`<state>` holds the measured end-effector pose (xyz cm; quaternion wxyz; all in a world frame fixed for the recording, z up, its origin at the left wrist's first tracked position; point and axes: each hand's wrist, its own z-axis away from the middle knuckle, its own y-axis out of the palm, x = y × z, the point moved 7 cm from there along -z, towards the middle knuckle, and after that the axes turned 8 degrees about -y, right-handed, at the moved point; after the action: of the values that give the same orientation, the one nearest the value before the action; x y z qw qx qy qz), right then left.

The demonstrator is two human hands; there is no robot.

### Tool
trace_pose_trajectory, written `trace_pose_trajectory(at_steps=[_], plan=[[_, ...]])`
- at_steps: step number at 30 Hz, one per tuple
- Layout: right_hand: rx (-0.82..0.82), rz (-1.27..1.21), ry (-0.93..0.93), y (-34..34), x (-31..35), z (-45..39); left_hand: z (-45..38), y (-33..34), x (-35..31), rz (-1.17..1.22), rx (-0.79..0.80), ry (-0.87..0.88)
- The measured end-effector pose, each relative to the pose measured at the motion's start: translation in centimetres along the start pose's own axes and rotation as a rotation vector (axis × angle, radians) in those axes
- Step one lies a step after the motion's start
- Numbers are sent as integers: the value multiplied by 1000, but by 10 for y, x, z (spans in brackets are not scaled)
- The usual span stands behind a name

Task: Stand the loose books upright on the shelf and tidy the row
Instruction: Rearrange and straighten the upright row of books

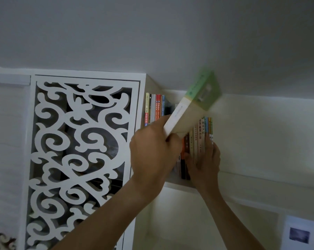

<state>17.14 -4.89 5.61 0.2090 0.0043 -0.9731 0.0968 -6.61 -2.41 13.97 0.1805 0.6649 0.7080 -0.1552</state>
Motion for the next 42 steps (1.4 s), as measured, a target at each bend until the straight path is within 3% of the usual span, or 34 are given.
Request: trace_pose_trajectory(at_steps=[4, 7, 8, 10, 11, 16, 20, 27, 42], plan=[[169, 150, 105, 23, -10, 8, -2, -19, -25, -30, -178, 196], [212, -87, 172, 29, -26, 21, -7, -12, -15, 7, -214, 254], [240, 136, 130, 27, -24, 24, -6, -6, -7, 9, -204, 290], [98, 226, 39, 11, -10, 15, -1, 1, 6, -29, -187, 403], [-11, 164, 91, 3, -4, 11, 2, 2, 10, -45, -183, 475], [38, 373, -17, 9, 11, 0, 12, -10, -6, 12, -131, 794], [-3, 339, -18, 10, 15, -2, 13, -8, -22, -79, -148, 1002], [18, 273, 27, 5, 6, -3, -10, -6, 4, -174, -72, 1043], [-82, 120, 112, -30, -22, -20, 15, 24, -13, -183, -106, 1259]])
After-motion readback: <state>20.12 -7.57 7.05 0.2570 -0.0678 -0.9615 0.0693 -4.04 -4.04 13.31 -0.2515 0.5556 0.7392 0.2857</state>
